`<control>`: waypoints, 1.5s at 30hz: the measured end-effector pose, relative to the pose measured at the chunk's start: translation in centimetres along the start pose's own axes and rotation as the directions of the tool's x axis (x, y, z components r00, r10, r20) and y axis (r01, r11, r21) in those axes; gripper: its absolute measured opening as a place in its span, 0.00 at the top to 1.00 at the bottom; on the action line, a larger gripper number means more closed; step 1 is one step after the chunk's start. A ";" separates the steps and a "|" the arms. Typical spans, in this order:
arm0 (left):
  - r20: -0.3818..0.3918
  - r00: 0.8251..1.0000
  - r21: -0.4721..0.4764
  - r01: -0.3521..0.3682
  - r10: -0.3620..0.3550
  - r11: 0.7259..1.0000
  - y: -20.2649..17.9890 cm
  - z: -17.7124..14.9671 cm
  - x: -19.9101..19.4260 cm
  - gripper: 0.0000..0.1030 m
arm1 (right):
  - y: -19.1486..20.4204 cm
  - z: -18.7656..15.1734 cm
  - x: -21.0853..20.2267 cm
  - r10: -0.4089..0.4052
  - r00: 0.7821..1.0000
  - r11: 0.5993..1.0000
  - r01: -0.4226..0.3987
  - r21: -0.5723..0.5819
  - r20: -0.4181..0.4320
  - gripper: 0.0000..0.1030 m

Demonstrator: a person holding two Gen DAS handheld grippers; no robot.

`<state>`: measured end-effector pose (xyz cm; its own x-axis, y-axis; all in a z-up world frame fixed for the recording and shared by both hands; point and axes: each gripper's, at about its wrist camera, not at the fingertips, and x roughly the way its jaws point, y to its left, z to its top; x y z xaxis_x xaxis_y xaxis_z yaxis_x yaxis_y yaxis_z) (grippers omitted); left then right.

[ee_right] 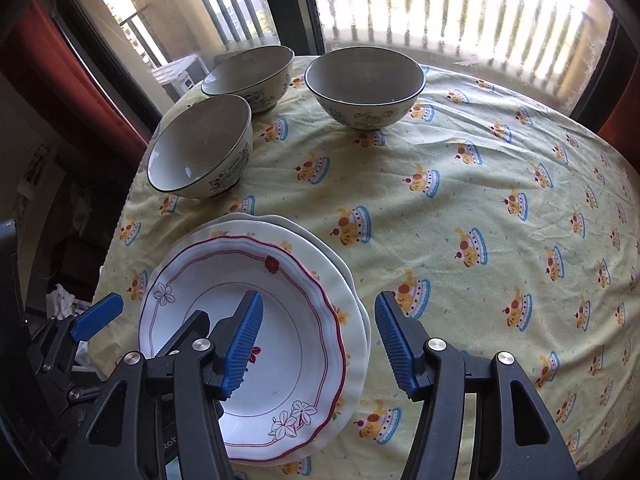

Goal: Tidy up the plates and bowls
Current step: 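Move both grippers to the large green-rimmed bowl and grasp its rim, then lift the large bowl with both grippers and carry it toward the plates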

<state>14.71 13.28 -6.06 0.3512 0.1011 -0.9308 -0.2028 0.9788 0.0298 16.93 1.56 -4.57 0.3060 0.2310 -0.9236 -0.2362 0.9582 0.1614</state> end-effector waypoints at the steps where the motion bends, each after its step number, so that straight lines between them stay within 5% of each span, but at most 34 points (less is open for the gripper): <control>1: -0.002 1.000 -0.010 0.003 -0.003 1.000 0.2 0.4 0.0 0.15 | 0.3 0.4 0.0 -0.001 1.000 1.000 0.001 -0.010 0.008 0.40; 13: 0.080 0.996 0.065 0.039 -0.044 0.997 3.7 7.2 1.6 0.19 | 4.0 5.6 1.1 -0.046 0.996 0.996 0.040 0.084 0.070 0.39; 28: 0.070 0.994 0.130 0.073 -0.082 0.989 6.1 13.7 7.0 0.37 | 7.1 11.2 5.4 -0.156 0.983 0.970 0.134 0.202 0.100 0.41; 38: 0.003 0.991 0.135 0.135 -0.137 0.982 5.9 15.0 10.5 0.59 | 6.9 12.8 8.7 -0.174 0.984 0.956 0.160 0.245 0.036 0.55; 45: 0.025 0.995 0.151 0.095 -0.100 0.984 5.5 14.8 10.5 0.72 | 6.7 13.0 10.0 -0.160 0.987 0.958 0.152 0.243 0.012 0.74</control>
<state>30.79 22.38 -10.23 0.3923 0.0073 -0.9198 -0.0278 0.9996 -0.0039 30.41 12.47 -8.24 0.3505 0.0768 -0.9334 0.0442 0.9942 0.0984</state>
